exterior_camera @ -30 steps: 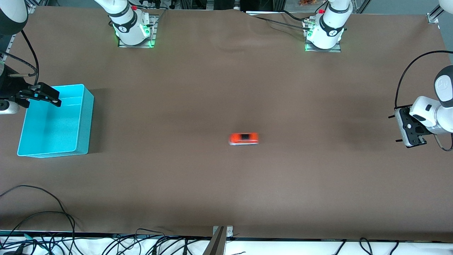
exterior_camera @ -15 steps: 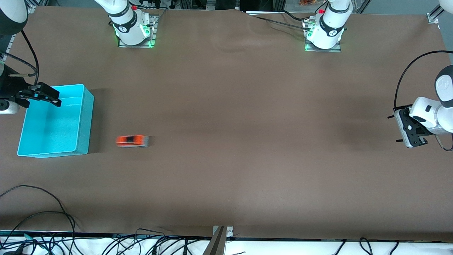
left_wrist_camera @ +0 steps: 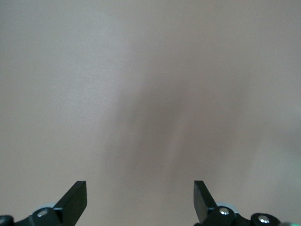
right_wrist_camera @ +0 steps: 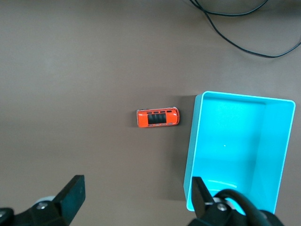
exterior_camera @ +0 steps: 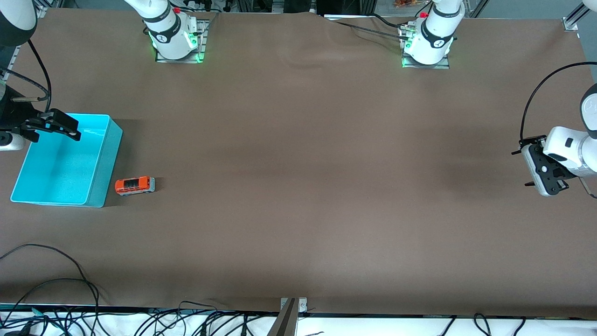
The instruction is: Wind up bus and store in blue box
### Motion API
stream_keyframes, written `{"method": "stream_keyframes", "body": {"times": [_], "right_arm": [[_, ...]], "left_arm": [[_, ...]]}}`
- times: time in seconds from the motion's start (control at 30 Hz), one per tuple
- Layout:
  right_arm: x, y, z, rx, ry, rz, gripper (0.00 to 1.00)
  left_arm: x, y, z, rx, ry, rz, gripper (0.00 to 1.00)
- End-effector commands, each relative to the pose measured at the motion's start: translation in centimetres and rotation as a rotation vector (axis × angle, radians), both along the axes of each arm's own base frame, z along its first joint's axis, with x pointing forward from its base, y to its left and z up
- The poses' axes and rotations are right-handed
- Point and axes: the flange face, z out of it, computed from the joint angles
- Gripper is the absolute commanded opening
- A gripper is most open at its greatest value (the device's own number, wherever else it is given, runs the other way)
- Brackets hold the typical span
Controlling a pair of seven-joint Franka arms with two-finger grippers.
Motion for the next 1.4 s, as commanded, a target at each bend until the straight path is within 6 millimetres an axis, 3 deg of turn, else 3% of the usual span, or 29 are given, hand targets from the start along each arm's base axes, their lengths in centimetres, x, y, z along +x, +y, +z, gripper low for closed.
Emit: {"method": "stream_keyframes", "body": {"times": [0.0, 0.43, 0.57, 0.73, 0.87, 1.1, 1.3, 1.37], "right_arm": [[0.3, 0.1, 0.5, 0.006, -0.007, -0.011, 1.0], [0.3, 0.1, 0.5, 0.006, -0.007, -0.011, 1.0], [0.3, 0.1, 0.5, 0.006, -0.006, -0.013, 1.0], [0.3, 2.3, 0.7, -0.003, -0.009, 0.002, 1.0], [0.1, 2.6, 0.7, -0.006, -0.005, -0.003, 1.0], [-0.1, 2.4, 0.8, -0.006, 0.0, 0.008, 1.0], [-0.1, 2.4, 0.5, -0.004, 0.017, 0.006, 1.0], [-0.1, 2.5, 0.2, -0.002, 0.021, 0.006, 1.0]], "left_arm": [[0.3, 0.0, 2.6, 0.022, 0.009, 0.051, 1.0], [0.2, -2.4, 6.6, -0.003, 0.054, 0.264, 1.0], [-0.6, -5.7, 9.7, 0.032, 0.018, 0.283, 1.0], [-2.1, -7.9, 13.4, 0.061, -0.016, 0.344, 1.0], [-3.0, -9.3, 15.6, 0.096, -0.058, 0.451, 1.0], [-4.1, -10.2, 17.9, 0.079, -0.073, 0.741, 1.0], [-7.1, -13.0, 18.3, 0.08, -0.097, 0.941, 1.0], [-8.0, -13.1, 18.0, 0.068, -0.123, 0.974, 1.0]]}}
